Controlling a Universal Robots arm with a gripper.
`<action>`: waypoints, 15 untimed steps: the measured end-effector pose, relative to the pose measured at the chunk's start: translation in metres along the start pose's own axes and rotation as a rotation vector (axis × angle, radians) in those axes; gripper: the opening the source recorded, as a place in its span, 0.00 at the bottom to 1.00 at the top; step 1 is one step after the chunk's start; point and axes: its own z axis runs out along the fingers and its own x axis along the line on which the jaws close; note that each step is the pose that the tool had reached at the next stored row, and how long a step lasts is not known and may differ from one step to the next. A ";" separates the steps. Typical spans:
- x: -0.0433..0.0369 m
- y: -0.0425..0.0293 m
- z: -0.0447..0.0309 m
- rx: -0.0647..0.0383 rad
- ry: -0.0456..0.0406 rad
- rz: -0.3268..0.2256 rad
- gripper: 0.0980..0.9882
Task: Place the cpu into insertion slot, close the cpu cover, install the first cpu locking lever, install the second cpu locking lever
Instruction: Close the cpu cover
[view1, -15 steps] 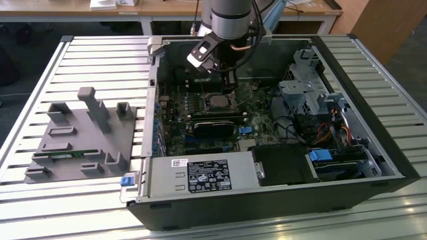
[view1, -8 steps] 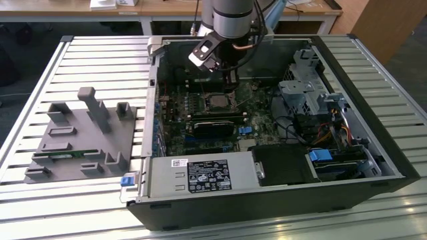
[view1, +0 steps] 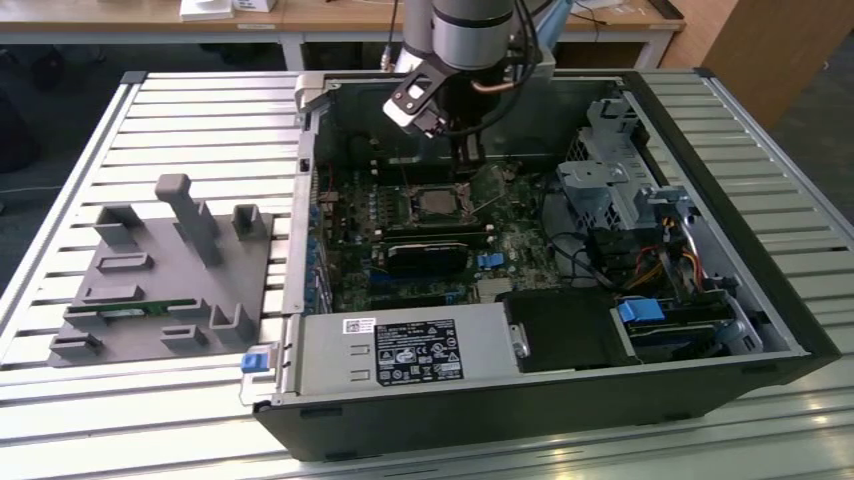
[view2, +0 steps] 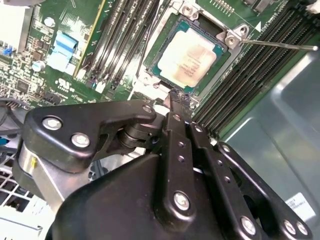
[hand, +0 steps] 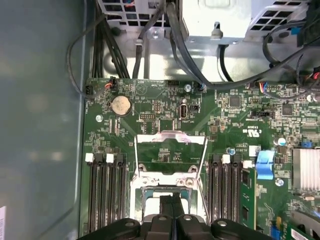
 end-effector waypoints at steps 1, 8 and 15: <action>0.0000 0.0001 -0.0020 0.000 0.0000 0.000 0.01; 0.0000 0.0012 -0.0147 0.000 -0.0001 0.000 0.01; 0.0000 0.0056 -0.0146 0.000 0.0000 0.000 0.01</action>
